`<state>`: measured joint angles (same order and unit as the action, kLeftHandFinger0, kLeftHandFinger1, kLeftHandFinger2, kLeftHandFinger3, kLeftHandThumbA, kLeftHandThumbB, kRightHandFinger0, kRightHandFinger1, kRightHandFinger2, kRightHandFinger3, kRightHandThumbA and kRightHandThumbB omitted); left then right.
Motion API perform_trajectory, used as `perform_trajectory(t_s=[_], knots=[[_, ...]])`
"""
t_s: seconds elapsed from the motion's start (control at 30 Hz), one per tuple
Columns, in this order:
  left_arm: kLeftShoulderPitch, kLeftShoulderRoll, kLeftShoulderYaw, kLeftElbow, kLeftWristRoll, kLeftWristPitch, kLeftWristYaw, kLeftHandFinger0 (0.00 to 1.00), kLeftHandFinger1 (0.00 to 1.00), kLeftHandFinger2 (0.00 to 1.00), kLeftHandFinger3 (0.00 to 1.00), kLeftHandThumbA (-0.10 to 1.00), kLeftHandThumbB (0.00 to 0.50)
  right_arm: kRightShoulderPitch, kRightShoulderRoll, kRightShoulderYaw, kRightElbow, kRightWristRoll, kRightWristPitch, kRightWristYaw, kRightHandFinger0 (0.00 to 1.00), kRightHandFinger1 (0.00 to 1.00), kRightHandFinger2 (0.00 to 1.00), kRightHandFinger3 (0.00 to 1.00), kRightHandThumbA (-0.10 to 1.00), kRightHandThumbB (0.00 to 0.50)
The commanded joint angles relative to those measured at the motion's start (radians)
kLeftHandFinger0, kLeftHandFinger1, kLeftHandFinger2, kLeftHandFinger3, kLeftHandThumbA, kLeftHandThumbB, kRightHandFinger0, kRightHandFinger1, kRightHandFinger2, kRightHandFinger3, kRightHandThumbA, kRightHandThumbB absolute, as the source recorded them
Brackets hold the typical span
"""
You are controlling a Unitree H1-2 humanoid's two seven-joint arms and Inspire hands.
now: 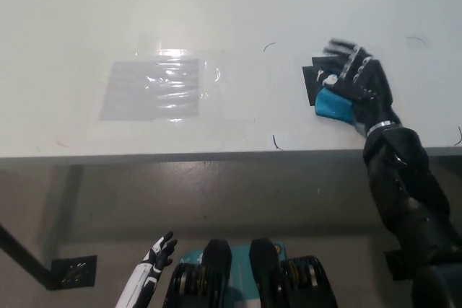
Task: A soft sponge is kept on the balc marked spot on the table infront of the robot and it uses its right hand fist to press down on it and drrags it across the table in a back and forth manner twice to clean it
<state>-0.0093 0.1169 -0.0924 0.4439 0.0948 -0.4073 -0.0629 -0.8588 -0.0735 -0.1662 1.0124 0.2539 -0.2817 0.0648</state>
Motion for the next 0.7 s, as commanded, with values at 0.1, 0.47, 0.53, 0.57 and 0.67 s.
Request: perform_trajectory(t_s=[0.1, 0.47, 0.53, 0.57, 0.67], knots=[[-0.005, 0.01, 0.007, -0.019, -0.006, -0.016, -0.004, 1.0, 1.0, 1.0, 1.0, 1.0, 0.441, -0.078, -0.128, 0.035, -1.218, 0.163, 0.343, 0.022, 1.0, 1.0, 1.0, 1.0, 1.0, 0.437], [-0.01, 0.015, 0.005, -0.022, -0.011, -0.009, -0.012, 1.0, 1.0, 1.0, 1.0, 1.0, 0.44, 0.234, -0.224, 0.083, -1.892, 0.261, 0.364, -0.017, 1.0, 1.0, 1.0, 1.0, 0.96, 0.425], [-0.01, 0.016, 0.004, -0.021, -0.01, -0.01, -0.013, 1.0, 1.0, 1.0, 1.0, 1.0, 0.441, 0.407, -0.15, 0.147, -1.961, 0.129, 0.283, 0.038, 1.0, 1.0, 1.0, 1.0, 0.92, 0.441], [-0.009, 0.017, 0.004, -0.019, -0.01, -0.014, -0.013, 1.0, 1.0, 1.0, 1.0, 1.0, 0.436, 0.472, -0.112, 0.176, -1.962, 0.06, 0.23, 0.071, 1.0, 1.0, 1.0, 1.0, 0.97, 0.432], [-0.005, 0.02, 0.0, -0.019, -0.01, -0.017, -0.019, 1.0, 1.0, 1.0, 1.0, 1.0, 0.446, 0.693, -0.035, 0.259, -1.962, -0.131, 0.069, 0.175, 1.0, 1.0, 1.0, 1.0, 1.0, 0.458]])
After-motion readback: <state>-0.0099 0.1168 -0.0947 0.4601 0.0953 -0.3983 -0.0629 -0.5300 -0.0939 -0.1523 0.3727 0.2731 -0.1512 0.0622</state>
